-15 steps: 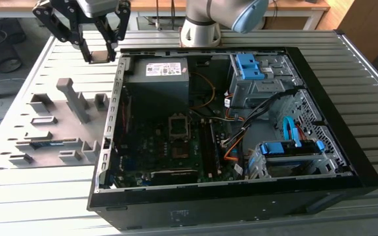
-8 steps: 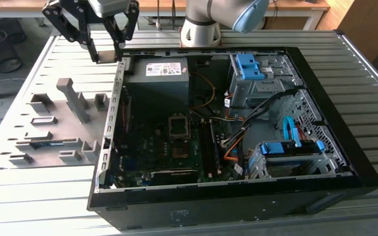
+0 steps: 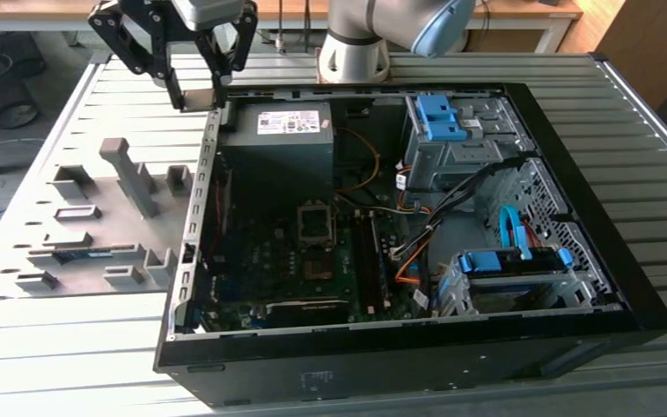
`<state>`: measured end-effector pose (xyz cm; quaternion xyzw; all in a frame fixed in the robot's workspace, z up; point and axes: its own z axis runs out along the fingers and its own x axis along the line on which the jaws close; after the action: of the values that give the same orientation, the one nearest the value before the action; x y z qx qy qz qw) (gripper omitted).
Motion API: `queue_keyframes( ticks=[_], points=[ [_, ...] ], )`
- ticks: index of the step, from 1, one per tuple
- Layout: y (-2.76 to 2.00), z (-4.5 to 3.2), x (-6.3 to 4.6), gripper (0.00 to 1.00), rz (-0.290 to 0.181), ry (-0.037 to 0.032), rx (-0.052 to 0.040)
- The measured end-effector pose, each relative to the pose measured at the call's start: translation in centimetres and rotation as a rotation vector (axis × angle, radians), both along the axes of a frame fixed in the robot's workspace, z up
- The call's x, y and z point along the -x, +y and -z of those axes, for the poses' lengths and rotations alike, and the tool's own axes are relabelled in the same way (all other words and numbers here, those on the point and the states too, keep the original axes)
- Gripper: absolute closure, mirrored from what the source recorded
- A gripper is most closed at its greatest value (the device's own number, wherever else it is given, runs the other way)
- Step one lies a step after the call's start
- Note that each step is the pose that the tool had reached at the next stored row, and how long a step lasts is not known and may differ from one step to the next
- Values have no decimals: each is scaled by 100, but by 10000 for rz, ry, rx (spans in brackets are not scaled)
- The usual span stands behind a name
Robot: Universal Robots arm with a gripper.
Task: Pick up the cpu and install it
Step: 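Pick up the cpu and move it towards the insertion slot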
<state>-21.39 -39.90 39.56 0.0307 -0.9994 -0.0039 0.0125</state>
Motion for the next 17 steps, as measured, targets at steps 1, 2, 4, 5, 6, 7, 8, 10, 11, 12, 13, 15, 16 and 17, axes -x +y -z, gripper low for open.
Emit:
queue_keyframes(
  ticks=[1, 2, 4, 5, 6, 7, 8, 10, 11, 12, 13, 15, 16, 17],
  points=[
    [0, 1, -13, 53, 0, -1, -1],
    [0, 1, -25, 53, 0, -1, -1],
    [0, 1, -50, 53, 0, -1, -1],
    [0, 0, -65, 53, 0, -1, 0],
    [0, 1, -80, 53, -1, -1, 0],
    [0, 1, -94, 53, 0, -1, -1],
    [0, 1, -109, 53, 0, -1, -1],
    [0, 1, -138, 53, 0, -1, -1],
    [0, 1, -152, 53, 0, -1, -1],
    [0, 1, -166, 53, 0, -1, -1],
    [0, 1, -180, 53, 0, -1, -1],
    [0, 1, -220, 53, 0, -1, -1],
    [0, 2, -240, 53, 0, -1, -1],
    [0, 2, -311, 53, 0, 0, -1]
  ],
)
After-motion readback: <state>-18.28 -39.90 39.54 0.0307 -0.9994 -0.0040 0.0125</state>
